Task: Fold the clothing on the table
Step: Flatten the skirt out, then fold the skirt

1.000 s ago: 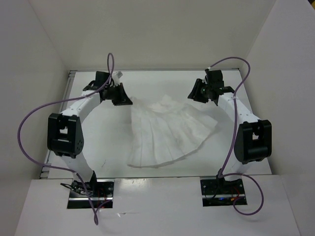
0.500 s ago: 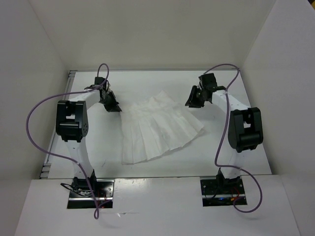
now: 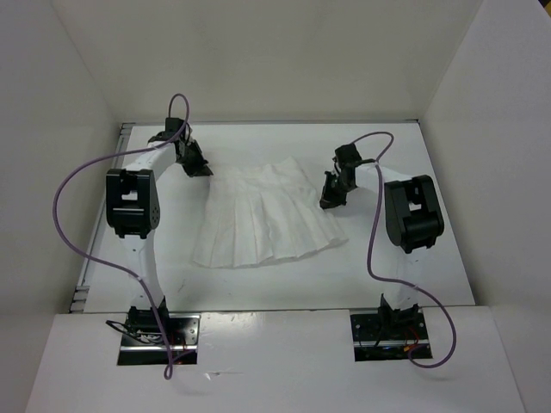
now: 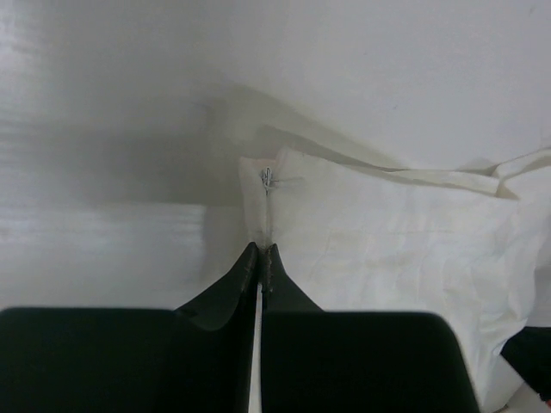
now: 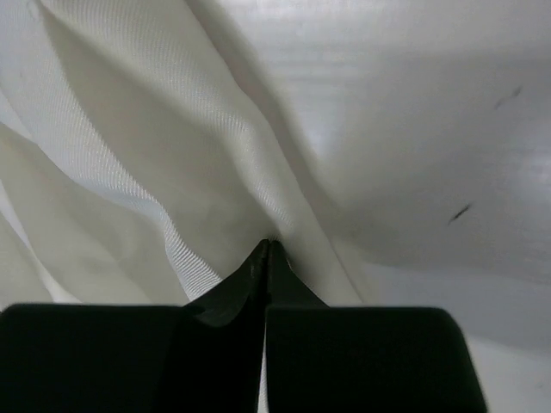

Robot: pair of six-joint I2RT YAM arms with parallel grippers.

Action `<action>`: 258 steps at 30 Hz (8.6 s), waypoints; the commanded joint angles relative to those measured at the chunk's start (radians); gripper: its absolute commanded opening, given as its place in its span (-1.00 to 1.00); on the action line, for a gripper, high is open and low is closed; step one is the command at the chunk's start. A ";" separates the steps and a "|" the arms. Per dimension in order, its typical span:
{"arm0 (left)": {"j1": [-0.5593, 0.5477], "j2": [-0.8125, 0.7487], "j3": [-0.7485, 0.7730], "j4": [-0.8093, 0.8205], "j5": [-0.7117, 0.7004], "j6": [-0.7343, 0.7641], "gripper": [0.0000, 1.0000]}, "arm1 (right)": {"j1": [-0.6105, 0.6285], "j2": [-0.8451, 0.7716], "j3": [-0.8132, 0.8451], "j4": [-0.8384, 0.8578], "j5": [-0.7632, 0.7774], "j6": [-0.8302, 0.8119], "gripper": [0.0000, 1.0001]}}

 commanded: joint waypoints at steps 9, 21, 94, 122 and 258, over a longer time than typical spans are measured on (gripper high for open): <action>0.009 0.159 0.294 -0.086 0.037 0.010 -1.00 | 0.137 -0.347 -0.183 -0.303 0.110 0.113 -0.55; -0.001 0.130 0.214 -0.057 0.095 0.048 -0.99 | 0.096 0.091 0.435 -0.068 0.234 -0.045 -0.12; 0.030 0.182 0.170 0.032 0.235 0.076 -0.96 | -0.085 0.344 0.486 0.074 -0.322 -0.064 -0.04; 0.042 0.173 0.571 0.021 0.353 0.013 -0.97 | -0.032 0.231 0.871 -0.039 0.018 -0.110 -1.00; 0.009 0.429 1.125 -0.206 0.356 0.089 -0.75 | -0.053 -0.047 0.536 -0.131 0.204 -0.242 -0.96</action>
